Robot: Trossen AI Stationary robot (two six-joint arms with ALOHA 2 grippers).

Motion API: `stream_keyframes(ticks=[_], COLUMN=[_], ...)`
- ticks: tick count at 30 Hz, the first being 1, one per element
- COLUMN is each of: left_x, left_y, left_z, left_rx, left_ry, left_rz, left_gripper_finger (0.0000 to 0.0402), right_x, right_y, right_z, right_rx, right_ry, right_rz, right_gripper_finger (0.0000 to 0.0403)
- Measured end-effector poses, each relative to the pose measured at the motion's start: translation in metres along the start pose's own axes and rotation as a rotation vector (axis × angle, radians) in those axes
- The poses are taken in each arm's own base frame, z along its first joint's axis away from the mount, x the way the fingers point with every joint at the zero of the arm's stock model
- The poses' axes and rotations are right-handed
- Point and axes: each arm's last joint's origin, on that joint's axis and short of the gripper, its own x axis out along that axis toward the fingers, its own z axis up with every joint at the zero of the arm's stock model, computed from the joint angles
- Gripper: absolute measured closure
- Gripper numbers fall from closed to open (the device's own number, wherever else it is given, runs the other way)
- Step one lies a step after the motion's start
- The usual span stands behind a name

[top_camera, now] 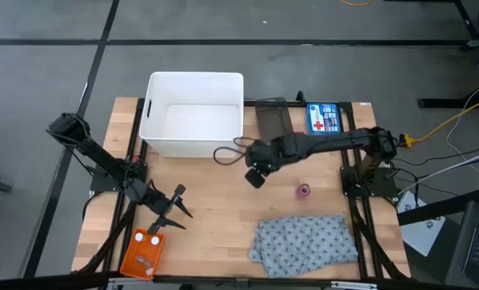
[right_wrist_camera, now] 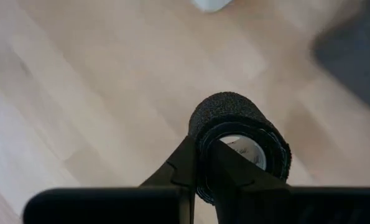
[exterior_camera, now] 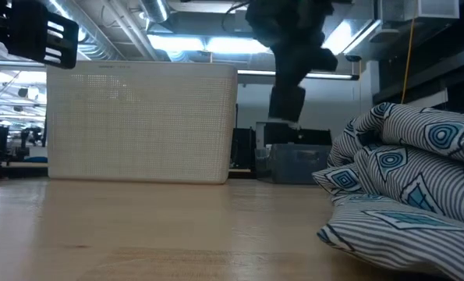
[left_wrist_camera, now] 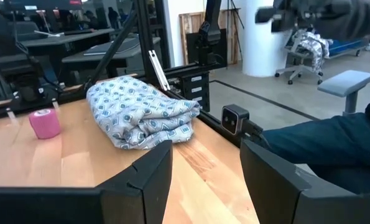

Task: Pick & place medical supplies in basket/bin
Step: Put the black bandage into the black bin

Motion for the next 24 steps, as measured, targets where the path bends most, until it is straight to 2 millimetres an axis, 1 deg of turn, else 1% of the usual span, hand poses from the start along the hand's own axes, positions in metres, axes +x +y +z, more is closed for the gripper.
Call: stream_keyframes(ticks=[3,6,10,15,24], left_x=[0.000,0.000,0.000,0.000,0.000], left_y=[0.000,0.000,0.000,0.000,0.000], left_z=[0.000,0.000,0.000,0.000,0.000], left_rx=[0.000,-0.007,-0.014,-0.014,-0.015], left_ry=[0.004,0.004,0.004,0.004,0.002], left_rz=[0.000,0.000,0.000,0.000,0.001], left_gripper_finger=[0.0215,0.0215,0.0215,0.0215,0.0215], right_x=[-0.010,-0.014,-0.012,-0.010,-0.005], right_y=[-0.010,-0.022,-0.040,-0.059,-0.113], right_z=[0.009,0.014,0.020,0.033,0.064], right_rx=[0.009,0.016,0.032,0.065,0.116], right_ry=[0.008,0.036,0.083,0.074,0.069], right_rz=[-0.048,-0.091,-0.143,-0.176,-0.206], right_gripper_finger=[0.0374,0.0374,0.0374,0.0374,0.0374])
